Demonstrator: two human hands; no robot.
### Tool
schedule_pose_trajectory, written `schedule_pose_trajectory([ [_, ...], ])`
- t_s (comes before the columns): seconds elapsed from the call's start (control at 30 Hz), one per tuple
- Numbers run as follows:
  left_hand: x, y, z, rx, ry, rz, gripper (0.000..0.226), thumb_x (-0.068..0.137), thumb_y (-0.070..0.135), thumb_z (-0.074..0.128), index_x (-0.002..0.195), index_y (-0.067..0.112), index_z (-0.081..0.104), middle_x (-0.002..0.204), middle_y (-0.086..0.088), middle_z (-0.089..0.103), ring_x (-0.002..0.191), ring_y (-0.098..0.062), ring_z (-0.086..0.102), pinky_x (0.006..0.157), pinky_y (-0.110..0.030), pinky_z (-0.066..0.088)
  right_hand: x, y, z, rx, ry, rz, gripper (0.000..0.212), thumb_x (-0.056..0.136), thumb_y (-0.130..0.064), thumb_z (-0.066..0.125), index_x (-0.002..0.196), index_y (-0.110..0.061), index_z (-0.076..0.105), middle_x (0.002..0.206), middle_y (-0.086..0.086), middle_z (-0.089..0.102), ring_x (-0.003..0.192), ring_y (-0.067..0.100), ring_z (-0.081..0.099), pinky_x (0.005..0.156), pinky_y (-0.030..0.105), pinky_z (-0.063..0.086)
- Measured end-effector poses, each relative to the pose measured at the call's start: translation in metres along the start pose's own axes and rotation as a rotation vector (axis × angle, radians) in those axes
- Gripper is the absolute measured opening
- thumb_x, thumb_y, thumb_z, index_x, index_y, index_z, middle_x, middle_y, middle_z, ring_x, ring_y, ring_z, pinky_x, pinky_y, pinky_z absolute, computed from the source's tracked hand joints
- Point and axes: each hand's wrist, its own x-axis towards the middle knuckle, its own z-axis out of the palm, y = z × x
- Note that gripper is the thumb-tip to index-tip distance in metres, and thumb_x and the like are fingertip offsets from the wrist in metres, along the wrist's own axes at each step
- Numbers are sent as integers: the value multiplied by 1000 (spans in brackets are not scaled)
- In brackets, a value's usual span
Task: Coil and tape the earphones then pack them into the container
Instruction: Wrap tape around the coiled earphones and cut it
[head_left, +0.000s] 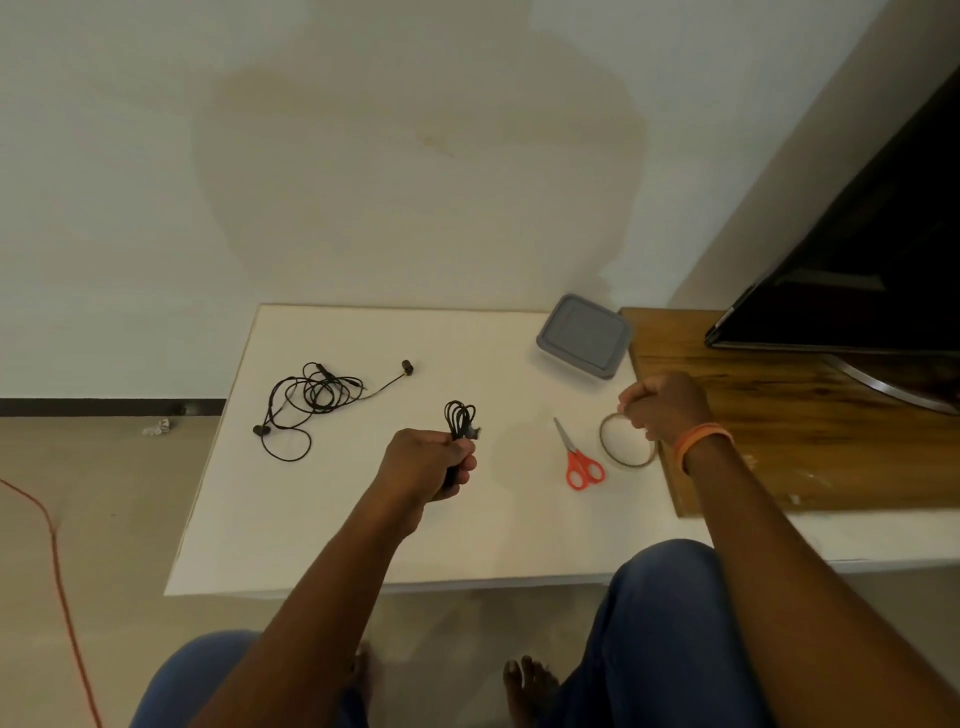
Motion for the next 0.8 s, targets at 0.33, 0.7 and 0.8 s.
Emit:
schedule_pose_trajectory([
  [0.33, 2, -4, 5, 8, 74, 26, 11, 93, 10, 64, 89, 5, 73, 77, -9, 70, 68, -17, 61, 67, -28, 52, 10, 38, 25, -851, -344, -194, 53, 76, -34, 81, 118, -8, 64, 114, 9, 68, 104, 27, 64, 91, 32, 53],
  [0.7, 0, -4, 0, 34, 82, 70, 12, 93, 13, 64, 88, 7, 74, 77, -7, 71, 66, -16, 61, 68, -28, 52, 19, 39, 39, -823, -240, -86, 59, 81, -43, 75, 125, -7, 57, 119, 11, 65, 108, 28, 62, 93, 36, 51],
  [0.8, 2, -2, -1, 21, 84, 89, 13, 93, 13, 65, 90, 5, 74, 77, -7, 71, 66, -16, 61, 68, -28, 53, 18, 27, 29, -566, -129, -17, 47, 79, -38, 77, 108, -3, 65, 105, 13, 68, 97, 29, 64, 80, 32, 53],
])
